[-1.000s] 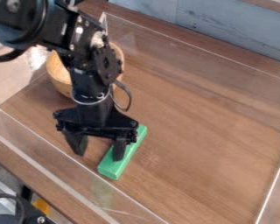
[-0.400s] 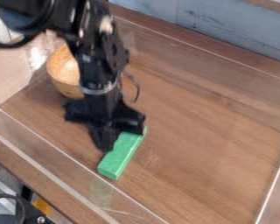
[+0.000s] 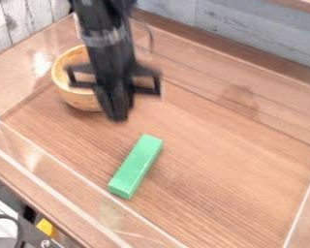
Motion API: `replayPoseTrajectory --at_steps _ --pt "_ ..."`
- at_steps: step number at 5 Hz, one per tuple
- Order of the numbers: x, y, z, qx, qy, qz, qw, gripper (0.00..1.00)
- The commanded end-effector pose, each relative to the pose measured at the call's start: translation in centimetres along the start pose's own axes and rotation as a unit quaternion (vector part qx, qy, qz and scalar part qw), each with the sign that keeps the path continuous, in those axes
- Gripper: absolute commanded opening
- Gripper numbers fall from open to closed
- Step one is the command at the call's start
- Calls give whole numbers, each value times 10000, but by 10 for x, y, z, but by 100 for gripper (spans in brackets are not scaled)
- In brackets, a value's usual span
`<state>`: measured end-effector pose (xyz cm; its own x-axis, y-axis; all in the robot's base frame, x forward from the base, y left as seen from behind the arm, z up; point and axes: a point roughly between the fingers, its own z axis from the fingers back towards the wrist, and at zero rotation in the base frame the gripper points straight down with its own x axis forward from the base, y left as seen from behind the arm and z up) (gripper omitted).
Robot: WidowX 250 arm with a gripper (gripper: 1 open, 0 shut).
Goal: Put the green block in the brown bowl
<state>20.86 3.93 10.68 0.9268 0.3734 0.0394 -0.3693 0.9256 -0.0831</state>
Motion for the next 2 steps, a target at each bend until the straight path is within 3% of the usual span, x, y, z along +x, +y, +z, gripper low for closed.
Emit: replayPoseTrajectory --at_steps 1,2 --pt "18 -4 19 -132 -302 -118 9994 0" --pt "12 2 13 -80 -240 -166 9995 0"
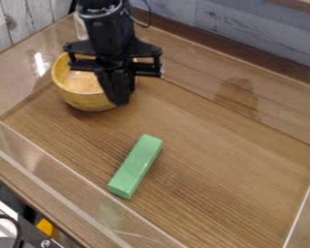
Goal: Put the green block in the brown bowl
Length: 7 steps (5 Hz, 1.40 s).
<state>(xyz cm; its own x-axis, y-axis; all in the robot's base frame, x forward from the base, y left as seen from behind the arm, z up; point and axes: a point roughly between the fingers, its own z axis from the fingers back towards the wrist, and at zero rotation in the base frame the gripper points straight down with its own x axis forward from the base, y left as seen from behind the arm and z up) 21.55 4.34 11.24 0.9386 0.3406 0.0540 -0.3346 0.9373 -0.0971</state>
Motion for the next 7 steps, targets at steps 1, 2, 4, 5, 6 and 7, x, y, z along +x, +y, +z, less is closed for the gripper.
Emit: replayPoseTrajectory --at_steps 1,2,4,5,6,7 --pt "-1 8 -6 33 -143 -146 9998 0" --pt "-14 5 -19 42 -95 -354 9993 100" --pt "-24 1 -32 59 69 -534 9985 100" --pt "-32 -3 -38 49 127 -552 9984 100" --pt "-29 6 -41 50 174 -562 9983 100" --pt "-26 16 -43 47 228 -568 9981 100"
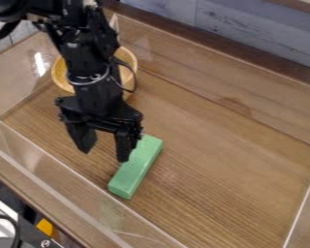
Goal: Put the green block in the brown bowl
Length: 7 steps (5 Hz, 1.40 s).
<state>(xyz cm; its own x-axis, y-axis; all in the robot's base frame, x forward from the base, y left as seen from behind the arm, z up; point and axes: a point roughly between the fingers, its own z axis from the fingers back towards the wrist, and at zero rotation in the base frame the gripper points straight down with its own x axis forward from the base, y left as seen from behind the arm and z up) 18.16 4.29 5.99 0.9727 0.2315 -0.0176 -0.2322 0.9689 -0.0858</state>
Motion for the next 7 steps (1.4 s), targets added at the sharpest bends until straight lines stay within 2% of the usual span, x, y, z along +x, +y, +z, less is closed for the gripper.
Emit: replayPoseTrajectory --at_steps 1,2,4,6,7 --pt "5 -6 -2 -4 -145 -118 9998 100" --pt "1 -13 -11 -9 -122 -208 9997 100" --pt "-6 -9 4 -16 -85 -400 9992 100" --pt "1 -32 -18 -28 -121 244 9996 100" --pt "3 -33 -29 2 -102 337 9994 100"
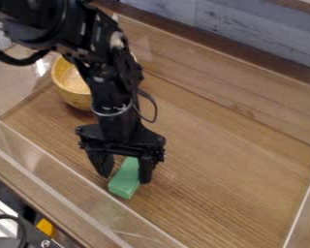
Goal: Put the green block in the brown bowl
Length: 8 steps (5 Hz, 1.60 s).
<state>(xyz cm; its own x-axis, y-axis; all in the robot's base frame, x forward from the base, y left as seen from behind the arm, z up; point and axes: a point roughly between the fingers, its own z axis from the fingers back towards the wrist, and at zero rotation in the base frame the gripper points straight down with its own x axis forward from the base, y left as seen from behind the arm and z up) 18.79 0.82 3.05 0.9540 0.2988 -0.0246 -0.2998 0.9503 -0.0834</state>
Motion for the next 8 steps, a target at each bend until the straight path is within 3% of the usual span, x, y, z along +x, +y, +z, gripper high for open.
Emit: replayPoseTrajectory --at_steps 1,2,3,5,7,8 --pt "6 -1 -6 31 -97 92 9999 100" --pt "4 -5 -6 38 -112 389 9992 0" --pt "0 -8 -3 47 -120 660 9977 0" --pt "-4 -6 12 96 -88 719 9973 0" --pt "-1 -18 5 130 -87 1031 9945 0" --pt "0 -12 8 160 -71 863 9961 0"
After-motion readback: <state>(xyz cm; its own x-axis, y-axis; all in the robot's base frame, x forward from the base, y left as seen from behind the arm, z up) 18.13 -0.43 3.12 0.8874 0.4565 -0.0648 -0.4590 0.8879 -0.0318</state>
